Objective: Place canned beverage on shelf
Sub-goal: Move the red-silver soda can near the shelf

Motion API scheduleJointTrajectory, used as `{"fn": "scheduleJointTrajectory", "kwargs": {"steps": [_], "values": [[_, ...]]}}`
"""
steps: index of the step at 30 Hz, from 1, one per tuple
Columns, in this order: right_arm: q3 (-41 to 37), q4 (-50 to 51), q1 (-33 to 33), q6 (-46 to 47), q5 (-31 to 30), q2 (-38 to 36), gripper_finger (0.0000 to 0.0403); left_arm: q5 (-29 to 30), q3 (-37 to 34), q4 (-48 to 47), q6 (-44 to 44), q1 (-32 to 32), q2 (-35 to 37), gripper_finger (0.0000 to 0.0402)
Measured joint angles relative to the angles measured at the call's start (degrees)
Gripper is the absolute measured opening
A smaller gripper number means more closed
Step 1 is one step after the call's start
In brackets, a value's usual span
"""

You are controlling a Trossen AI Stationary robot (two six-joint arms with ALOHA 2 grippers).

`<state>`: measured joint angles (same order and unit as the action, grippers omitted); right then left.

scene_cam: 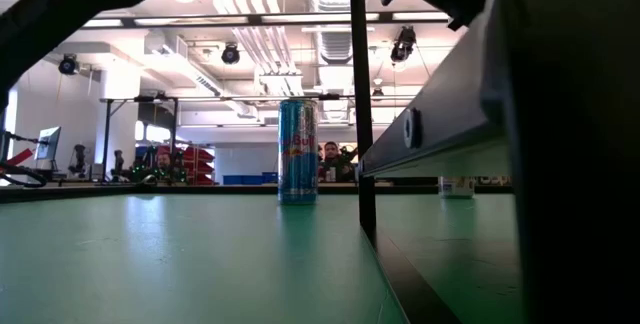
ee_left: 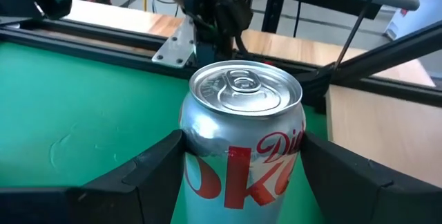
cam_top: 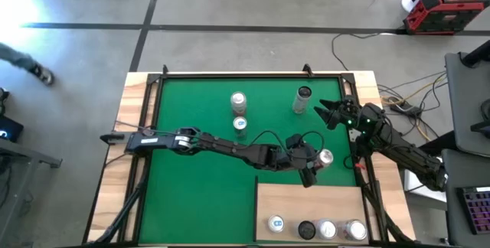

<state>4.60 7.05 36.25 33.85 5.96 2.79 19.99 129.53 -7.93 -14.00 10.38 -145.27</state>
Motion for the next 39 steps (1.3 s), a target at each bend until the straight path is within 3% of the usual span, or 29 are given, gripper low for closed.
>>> {"fn": "scheduleJointTrajectory", "kwargs": {"steps": [20,39], "values": [[0.0,0.0,0.0,0.0,0.0,0.0,0.0384,0.3,-12.5,21.1,1.6,-0.3,0.0,0.0258],[0.0,0.0,0.0,0.0,0.0,0.0,0.0384,1.8,-17.8,30.3,4.2,-0.4,0.0,0.0258]]}}
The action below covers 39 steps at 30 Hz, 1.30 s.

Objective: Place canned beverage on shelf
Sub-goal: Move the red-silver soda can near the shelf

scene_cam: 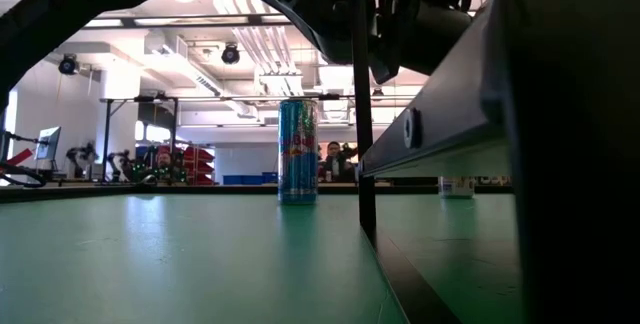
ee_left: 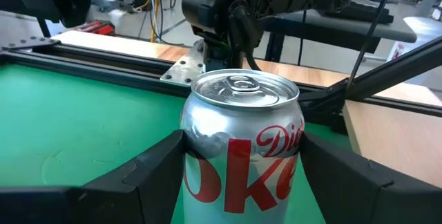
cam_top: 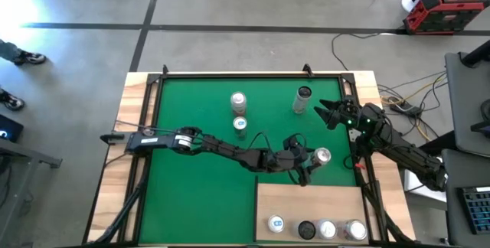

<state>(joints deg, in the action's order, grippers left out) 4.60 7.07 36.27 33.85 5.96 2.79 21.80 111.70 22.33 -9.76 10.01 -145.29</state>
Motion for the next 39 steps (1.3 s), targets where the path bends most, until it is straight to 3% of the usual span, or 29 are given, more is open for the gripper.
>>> {"fn": "scheduleJointTrajectory", "kwargs": {"steps": [21,31,39], "values": [[0.0,0.0,0.0,0.0,0.0,0.0,0.0384,2.4,-0.3,0.8,-1.9,0.0,0.0,0.0258],[0.0,0.0,0.0,0.0,0.0,0.0,0.0384,4.1,-4.3,5.9,-4.2,0.1,0.2,0.0258],[0.0,0.0,0.0,0.0,0.0,0.0,0.0384,6.2,-4.5,5.9,-4.3,1.0,0.2,0.0289]]}}
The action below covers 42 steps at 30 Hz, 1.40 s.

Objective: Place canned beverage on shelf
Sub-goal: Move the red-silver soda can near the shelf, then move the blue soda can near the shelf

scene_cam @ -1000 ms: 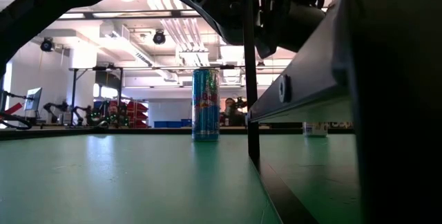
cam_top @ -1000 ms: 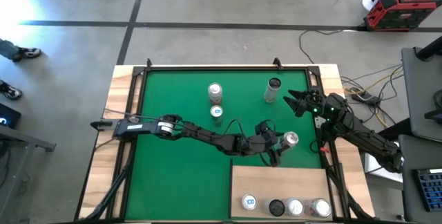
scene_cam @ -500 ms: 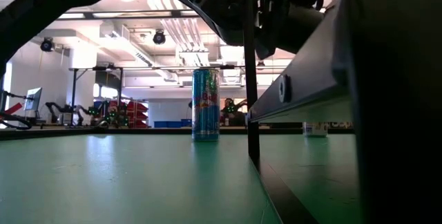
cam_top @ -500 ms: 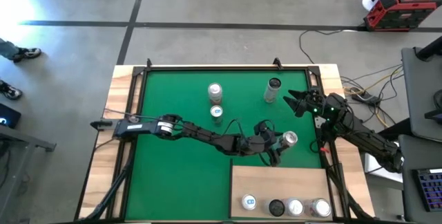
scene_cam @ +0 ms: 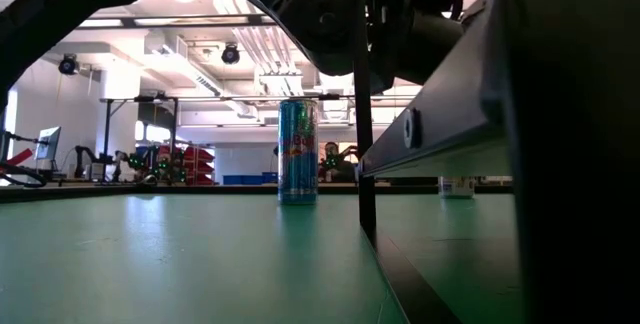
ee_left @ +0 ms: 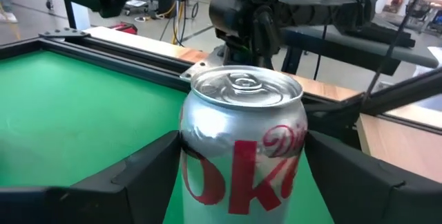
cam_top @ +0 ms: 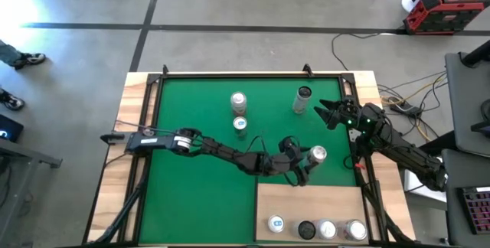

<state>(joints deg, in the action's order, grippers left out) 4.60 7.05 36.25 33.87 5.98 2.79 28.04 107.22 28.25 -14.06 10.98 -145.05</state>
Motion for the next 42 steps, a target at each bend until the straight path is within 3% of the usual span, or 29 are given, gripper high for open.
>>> {"fn": "scheduleJointTrajectory", "kwargs": {"steps": [15,31,42], "values": [[0.0,0.0,0.0,0.0,0.0,0.0,0.0384,5.7,0.0,-1.2,-1.9,2.1,0.4,0.0396],[0.0,0.0,0.0,0.0,0.0,0.0,0.0384,5.1,0.0,-9.5,-1.9,3.6,5.1,0.0395],[0.0,0.0,0.0,0.0,0.0,0.0,0.0384,2.5,0.0,-15.2,2.2,1.2,9.4,0.0393]]}}
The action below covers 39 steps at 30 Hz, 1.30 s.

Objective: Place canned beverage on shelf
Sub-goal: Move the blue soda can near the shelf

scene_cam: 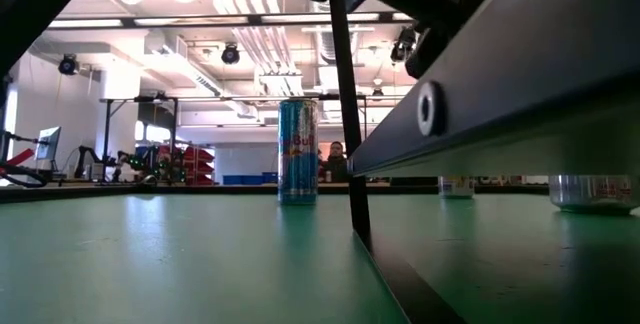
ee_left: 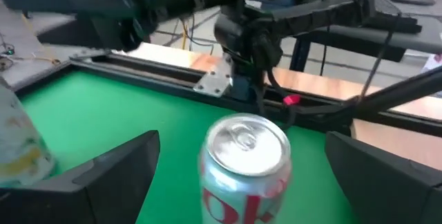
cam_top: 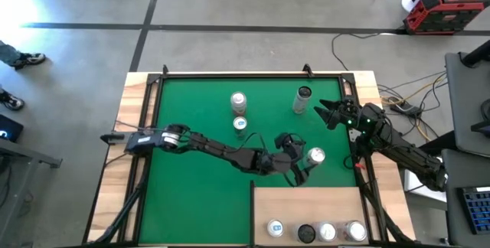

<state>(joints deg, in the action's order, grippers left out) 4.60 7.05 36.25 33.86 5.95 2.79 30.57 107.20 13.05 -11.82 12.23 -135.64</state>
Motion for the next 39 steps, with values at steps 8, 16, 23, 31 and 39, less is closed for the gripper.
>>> {"fn": "scheduleJointTrajectory", "kwargs": {"steps": [8,16,23,31,39], "values": [[0.0,0.0,0.0,0.0,0.0,0.0,0.0384,-2.8,0.0,-14.8,-1.0,-2.7,6.8,0.0393],[0.0,0.0,0.0,0.0,0.0,0.0,0.0384,-4.7,0.0,-44.8,-13.9,-5.6,16.5,0.0393],[0.0,0.0,0.0,0.0,0.0,0.0,0.0384,-4.9,0.0,-69.1,-29.0,-6.8,19.3,0.0393],[0.0,0.0,0.0,0.0,0.0,0.0,0.0384,-2.1,0.0,-79.6,-45.4,-6.8,18.8,0.0393],[0.0,0.0,0.0,0.0,0.0,0.0,0.0384,1.4,0.0,-82.8,-52.1,-6.8,18.8,0.0393]]}}
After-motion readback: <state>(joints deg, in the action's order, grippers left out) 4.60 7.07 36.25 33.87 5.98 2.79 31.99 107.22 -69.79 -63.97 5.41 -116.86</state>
